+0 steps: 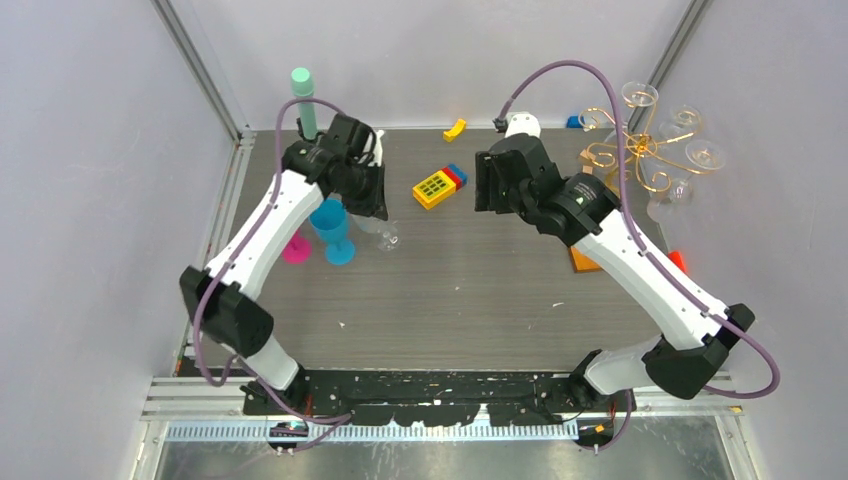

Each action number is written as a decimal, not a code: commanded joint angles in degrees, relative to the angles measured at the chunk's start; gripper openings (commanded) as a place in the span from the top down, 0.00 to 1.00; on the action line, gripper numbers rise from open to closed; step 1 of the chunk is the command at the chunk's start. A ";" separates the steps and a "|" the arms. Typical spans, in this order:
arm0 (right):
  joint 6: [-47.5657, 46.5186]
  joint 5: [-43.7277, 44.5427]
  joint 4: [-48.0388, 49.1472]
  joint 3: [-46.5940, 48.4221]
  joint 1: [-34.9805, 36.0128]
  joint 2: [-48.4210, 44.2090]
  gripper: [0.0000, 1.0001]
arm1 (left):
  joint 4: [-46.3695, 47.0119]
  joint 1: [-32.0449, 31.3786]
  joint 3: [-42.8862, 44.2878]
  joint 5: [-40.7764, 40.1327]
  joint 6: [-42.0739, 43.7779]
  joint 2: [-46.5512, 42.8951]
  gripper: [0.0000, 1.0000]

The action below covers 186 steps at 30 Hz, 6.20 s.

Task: Take the wine glass off the wine glass rack

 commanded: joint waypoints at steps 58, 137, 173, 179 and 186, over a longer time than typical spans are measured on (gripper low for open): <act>-30.30 43.26 -4.17 32.12 -16.24 14.90 0.39 | 8.75 -3.73 -8.12 -10.17 7.28 -23.16 0.00; -0.63 0.78 -21.40 35.34 -50.71 -1.08 0.28 | 10.63 -3.73 -19.17 9.40 3.29 -30.08 0.02; -44.61 32.16 -5.09 15.20 -40.24 8.74 0.35 | 2.43 -3.73 -13.04 6.50 -1.72 -18.27 0.02; -46.93 28.71 -2.08 13.75 -43.46 9.17 0.39 | 2.33 -3.73 -10.95 7.18 -2.67 -14.97 0.02; -47.56 27.13 -1.65 13.50 -44.00 9.63 0.46 | 2.08 -3.73 -8.16 7.32 -2.61 -13.43 0.02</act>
